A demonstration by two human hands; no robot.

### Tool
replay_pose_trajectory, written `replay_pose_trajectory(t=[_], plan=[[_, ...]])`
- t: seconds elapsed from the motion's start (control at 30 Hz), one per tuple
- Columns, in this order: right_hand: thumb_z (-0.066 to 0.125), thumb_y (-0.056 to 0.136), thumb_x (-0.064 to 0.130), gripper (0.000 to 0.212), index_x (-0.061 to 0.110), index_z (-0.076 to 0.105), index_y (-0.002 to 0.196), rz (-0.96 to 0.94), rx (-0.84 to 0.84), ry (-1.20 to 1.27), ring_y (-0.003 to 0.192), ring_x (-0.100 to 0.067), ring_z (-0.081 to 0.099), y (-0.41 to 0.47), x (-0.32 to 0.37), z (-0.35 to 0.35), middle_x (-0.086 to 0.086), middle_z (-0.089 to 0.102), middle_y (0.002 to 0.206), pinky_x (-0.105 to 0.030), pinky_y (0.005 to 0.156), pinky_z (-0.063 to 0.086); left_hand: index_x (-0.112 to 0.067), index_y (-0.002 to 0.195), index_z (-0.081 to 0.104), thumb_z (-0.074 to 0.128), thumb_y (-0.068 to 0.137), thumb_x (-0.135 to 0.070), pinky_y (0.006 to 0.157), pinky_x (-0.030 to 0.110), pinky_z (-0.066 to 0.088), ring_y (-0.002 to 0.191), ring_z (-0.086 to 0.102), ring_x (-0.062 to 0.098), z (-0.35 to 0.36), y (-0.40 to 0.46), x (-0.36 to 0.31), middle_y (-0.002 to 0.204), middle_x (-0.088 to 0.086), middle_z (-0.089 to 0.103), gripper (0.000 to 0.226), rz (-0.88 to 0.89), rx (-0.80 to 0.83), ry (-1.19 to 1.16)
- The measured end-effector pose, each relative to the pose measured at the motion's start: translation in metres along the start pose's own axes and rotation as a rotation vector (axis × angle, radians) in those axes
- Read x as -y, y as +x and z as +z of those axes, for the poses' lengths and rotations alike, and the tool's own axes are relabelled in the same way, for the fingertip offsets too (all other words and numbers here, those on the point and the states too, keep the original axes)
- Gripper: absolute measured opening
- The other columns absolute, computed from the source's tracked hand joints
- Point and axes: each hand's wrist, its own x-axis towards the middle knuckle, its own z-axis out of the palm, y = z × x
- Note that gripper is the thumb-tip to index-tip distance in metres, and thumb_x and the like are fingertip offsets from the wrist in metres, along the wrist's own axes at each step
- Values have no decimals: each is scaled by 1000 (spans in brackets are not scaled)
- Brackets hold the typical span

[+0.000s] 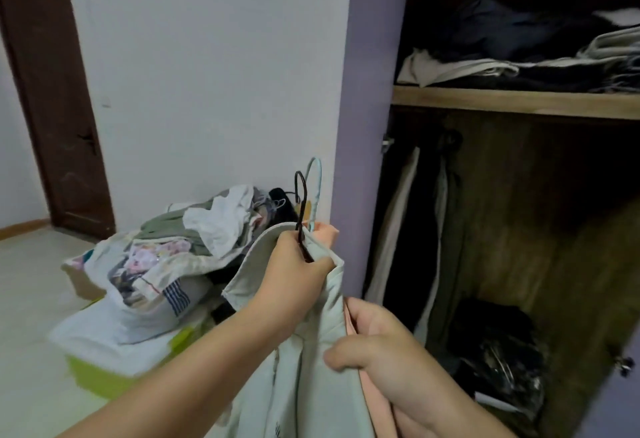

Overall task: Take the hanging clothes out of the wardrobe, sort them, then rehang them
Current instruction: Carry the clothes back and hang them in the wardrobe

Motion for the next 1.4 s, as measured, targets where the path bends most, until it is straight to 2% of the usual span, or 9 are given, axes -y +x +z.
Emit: replay_pose_trajectory(t=[0.27, 0.53, 0.63, 0.73, 0.83, 0.93, 1.03, 1.23, 1.4], plan=[[46, 43, -6, 51, 1, 65, 90, -34, -135, 124, 69, -20, 69, -65, -3, -96, -10, 71, 75, -23, 57, 51, -12, 106, 56, 55, 88, -25, 69, 26, 44, 75, 56, 14, 111, -7, -32, 85, 3, 62, 23, 115, 221, 115], [49, 44, 0, 48, 11, 69, 86, -94, -326, 15, 85, -27, 68, -105, -10, -202, -12, 71, 81, -37, 77, 51, -20, 83, 49, 31, 87, -62, 57, 25, 37, 68, 51, 13, 204, -42, -69, 78, -4, 54, 46, 300, 152, 656], [53, 49, 2, 54, 19, 64, 99, -105, -355, -70, 88, -14, 68, -109, -11, -230, -2, 72, 89, -28, 76, 53, -15, 92, 61, 38, 78, -69, 71, 35, 54, 77, 65, 21, 241, -44, -66, 86, 5, 67, 60, 22, 510, 419], [51, 68, -13, 53, 23, 57, 107, -89, -384, -90, 83, -4, 66, -106, -11, -255, 1, 69, 94, -15, 67, 52, -18, 105, 58, 57, 76, -55, 64, 31, 48, 75, 60, 17, 275, -32, -56, 93, 5, 66, 47, -138, 609, 92], [51, 57, -1, 65, 20, 55, 118, -49, -426, -146, 94, -11, 66, -97, -12, -278, -5, 68, 101, -30, 87, 53, -17, 104, 59, 58, 89, -29, 61, 22, 45, 70, 60, 9, 300, -15, -51, 86, 2, 66, 20, -179, 654, -107], [51, 71, -7, 53, 22, 57, 114, 19, -493, -199, 94, -15, 65, -78, -17, -303, -8, 67, 100, -38, 93, 50, -12, 109, 58, 55, 92, -15, 64, 24, 52, 74, 64, 12, 320, 6, -48, 86, 7, 66, 19, -215, 714, -272], [60, 64, 1, 51, 27, 58, 108, 68, -585, -244, 93, -14, 65, -50, -15, -322, -6, 66, 99, -38, 91, 52, -15, 112, 59, 49, 94, -12, 84, 32, 53, 90, 65, 19, 341, 35, -44, 98, 11, 67, 21, -222, 719, -320], [71, 72, 4, 37, 23, 57, 100, 71, -731, -215, 93, -15, 63, 6, -2, -367, -4, 66, 97, -37, 89, 51, -19, 106, 59, 43, 95, -14, 77, 29, 56, 86, 67, 18, 380, 107, -35, 95, 9, 68, 20, -116, 672, -302], [75, 73, 12, 53, 12, 52, 121, 64, -828, -152, 112, -25, 56, 39, 7, -403, -6, 62, 112, -44, 103, 41, -18, 95, 60, 44, 92, -10, 63, 26, 52, 73, 65, 13, 402, 177, -29, 81, 3, 66, 18, 32, 660, -228]])
